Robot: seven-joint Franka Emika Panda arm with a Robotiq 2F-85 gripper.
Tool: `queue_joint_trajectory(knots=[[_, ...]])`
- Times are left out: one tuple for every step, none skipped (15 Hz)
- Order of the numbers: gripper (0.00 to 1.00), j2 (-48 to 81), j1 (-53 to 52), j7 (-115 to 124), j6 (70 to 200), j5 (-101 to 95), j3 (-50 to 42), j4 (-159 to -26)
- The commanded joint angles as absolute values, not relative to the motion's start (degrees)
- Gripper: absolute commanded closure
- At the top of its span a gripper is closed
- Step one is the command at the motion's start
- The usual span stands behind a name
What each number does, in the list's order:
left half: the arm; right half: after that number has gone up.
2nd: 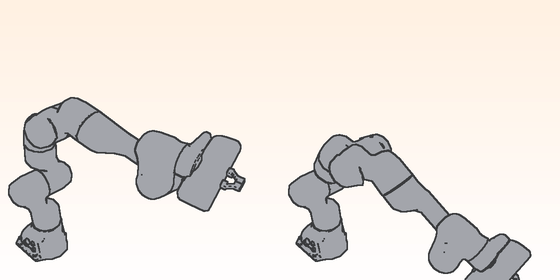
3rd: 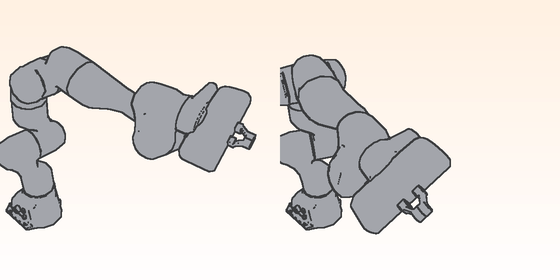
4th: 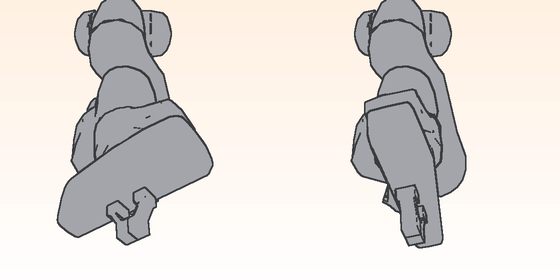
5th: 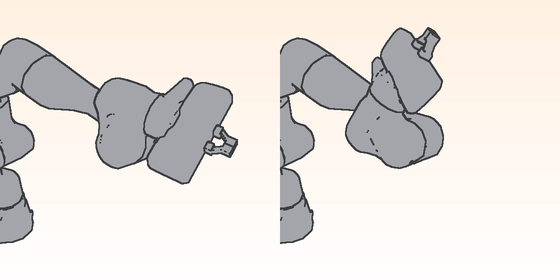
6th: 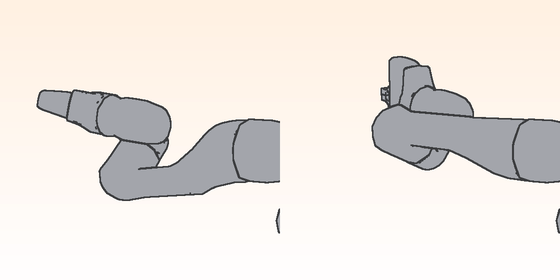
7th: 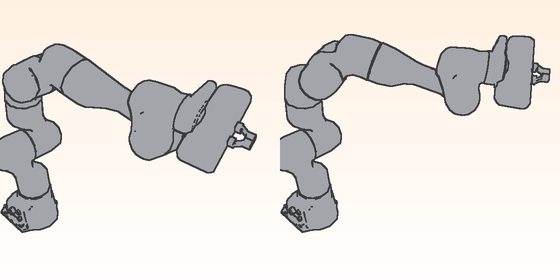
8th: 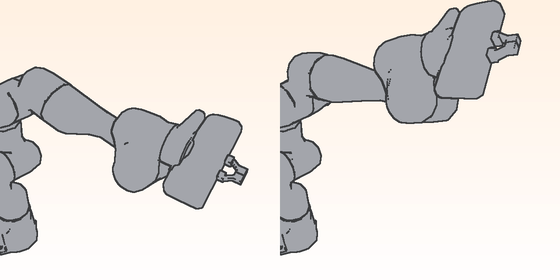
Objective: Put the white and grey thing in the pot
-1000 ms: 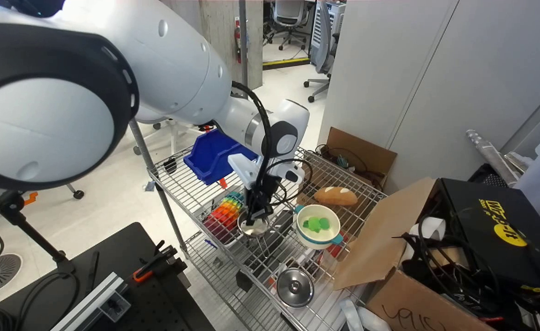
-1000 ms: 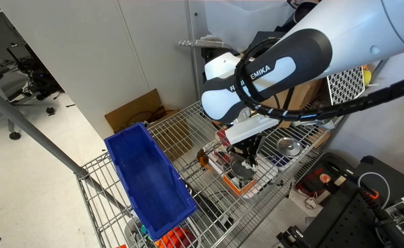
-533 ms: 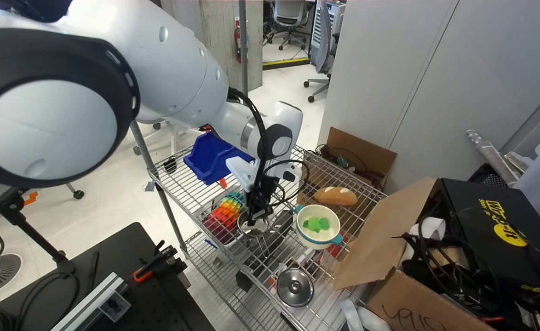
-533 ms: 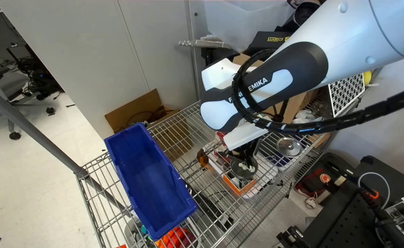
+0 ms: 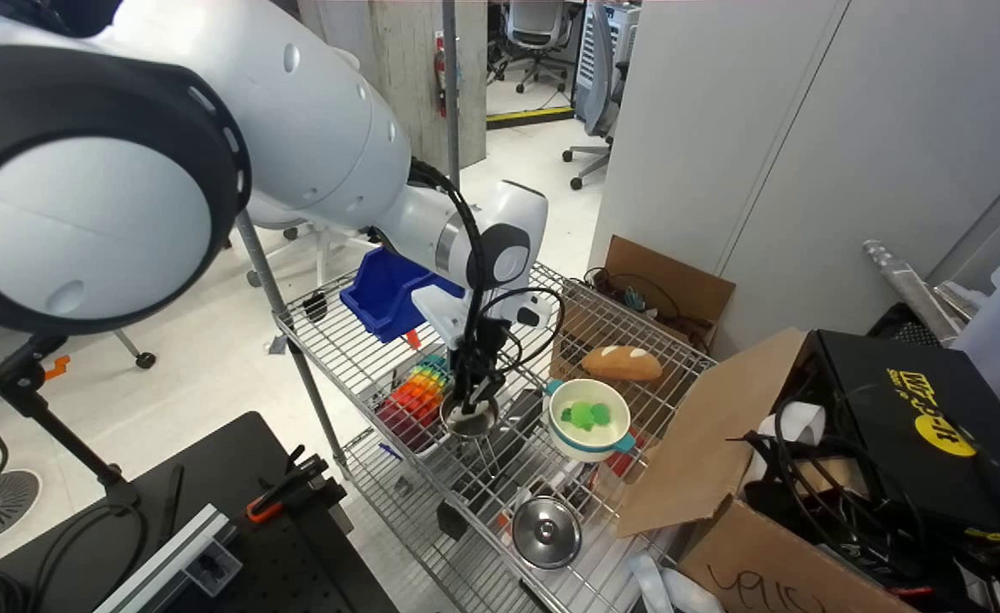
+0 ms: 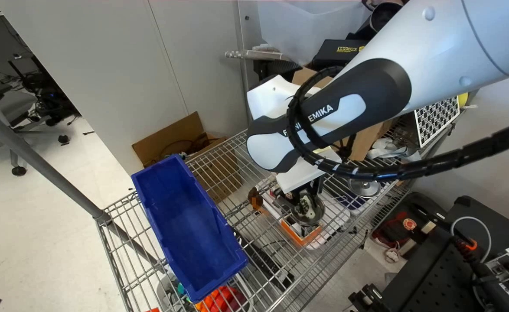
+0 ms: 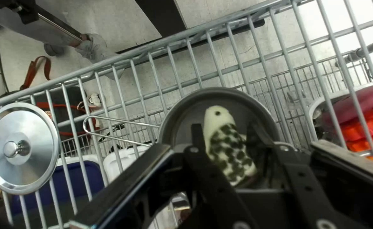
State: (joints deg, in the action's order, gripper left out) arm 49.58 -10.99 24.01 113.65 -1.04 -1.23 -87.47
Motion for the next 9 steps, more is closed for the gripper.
queue_joint_trajectory(knots=[[0.28, 44.83, -10.79, 22.11, 113.25, -0.50, -0.68, -90.84], [0.22, 43.09, -10.32, 21.32, 111.88, 0.40, -0.04, -91.66], [0.13, 41.44, -9.93, 20.68, 110.89, 1.24, 0.46, -92.46], [0.07, 39.27, -9.30, 19.98, 109.46, 2.63, 1.13, -93.33], [0.00, 37.71, -8.63, 18.96, 106.62, 4.17, 1.82, -93.46], [0.17, 43.16, -10.42, 21.30, 109.58, 1.79, 0.11, -89.73], [0.10, 41.35, -10.11, 20.73, 107.92, 2.55, 0.53, -90.32], [0.01, 39.87, -9.88, 20.46, 106.95, 2.81, 0.76, -90.90], [0.00, 38.91, -9.74, 20.31, 106.70, 2.89, 0.87, -91.49]])
